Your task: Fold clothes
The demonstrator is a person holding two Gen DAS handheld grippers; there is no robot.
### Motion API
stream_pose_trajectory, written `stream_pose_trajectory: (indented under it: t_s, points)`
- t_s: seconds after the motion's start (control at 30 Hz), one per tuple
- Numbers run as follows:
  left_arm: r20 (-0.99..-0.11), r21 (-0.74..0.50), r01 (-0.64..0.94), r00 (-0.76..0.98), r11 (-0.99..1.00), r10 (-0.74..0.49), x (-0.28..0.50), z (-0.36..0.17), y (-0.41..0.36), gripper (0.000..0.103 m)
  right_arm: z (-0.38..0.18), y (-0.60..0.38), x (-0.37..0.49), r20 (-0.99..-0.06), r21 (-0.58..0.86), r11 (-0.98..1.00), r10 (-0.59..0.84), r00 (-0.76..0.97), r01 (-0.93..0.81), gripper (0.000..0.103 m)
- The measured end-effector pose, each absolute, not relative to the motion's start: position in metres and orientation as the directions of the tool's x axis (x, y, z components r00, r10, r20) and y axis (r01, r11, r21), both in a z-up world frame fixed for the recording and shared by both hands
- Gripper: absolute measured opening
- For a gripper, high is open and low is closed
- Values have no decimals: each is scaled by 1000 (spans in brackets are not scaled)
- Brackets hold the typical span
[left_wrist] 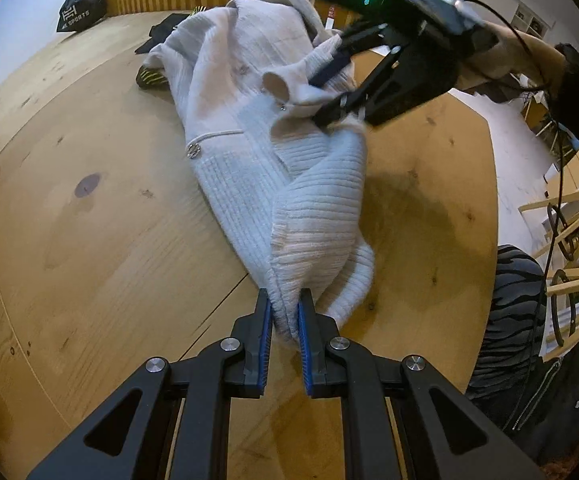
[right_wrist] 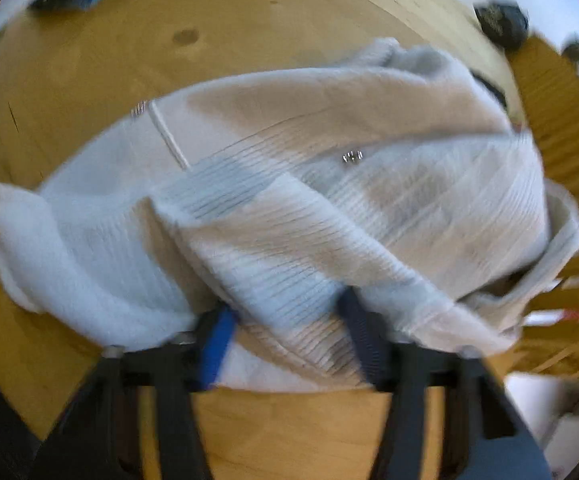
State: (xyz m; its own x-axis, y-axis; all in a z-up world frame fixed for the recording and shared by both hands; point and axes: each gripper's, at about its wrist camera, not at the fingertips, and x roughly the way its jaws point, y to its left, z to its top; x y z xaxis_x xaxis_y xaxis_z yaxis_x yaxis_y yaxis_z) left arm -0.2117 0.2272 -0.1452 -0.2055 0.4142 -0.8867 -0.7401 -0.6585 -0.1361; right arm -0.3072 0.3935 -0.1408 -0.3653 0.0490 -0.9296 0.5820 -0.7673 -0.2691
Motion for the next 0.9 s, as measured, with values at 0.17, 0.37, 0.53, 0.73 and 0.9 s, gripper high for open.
stream_pose_trajectory:
  t_s: [0.17, 0.37, 0.53, 0.73, 0.9]
  points:
    - [-874, -119, -731, -244, -672, 420, -231, -136, 227, 11, -104, 421, -307, -910, -207, -854, -13, -415, 478, 8]
    - [-811, 69, -686, -461, -724, 360, -272, -69, 227, 9, -9, 451, -320, -793, -229, -935, 18, -609, 270, 7]
    - [-663, 185, -559, -679, -808, 317, -316, 60, 211, 8, 108, 462, -326, -627, -236, -965, 61, -776, 115, 7]
    - [-395, 294, -379, -884, -878, 250, -294, 233, 181, 4, 259, 450, -280, -385, -239, -971, 84, -919, 12, 7]
    - [-247, 322, -297, -943, -899, 223, -238, 327, 141, 2, 321, 435, -244, -279, -226, -974, 80, -957, -16, 7]
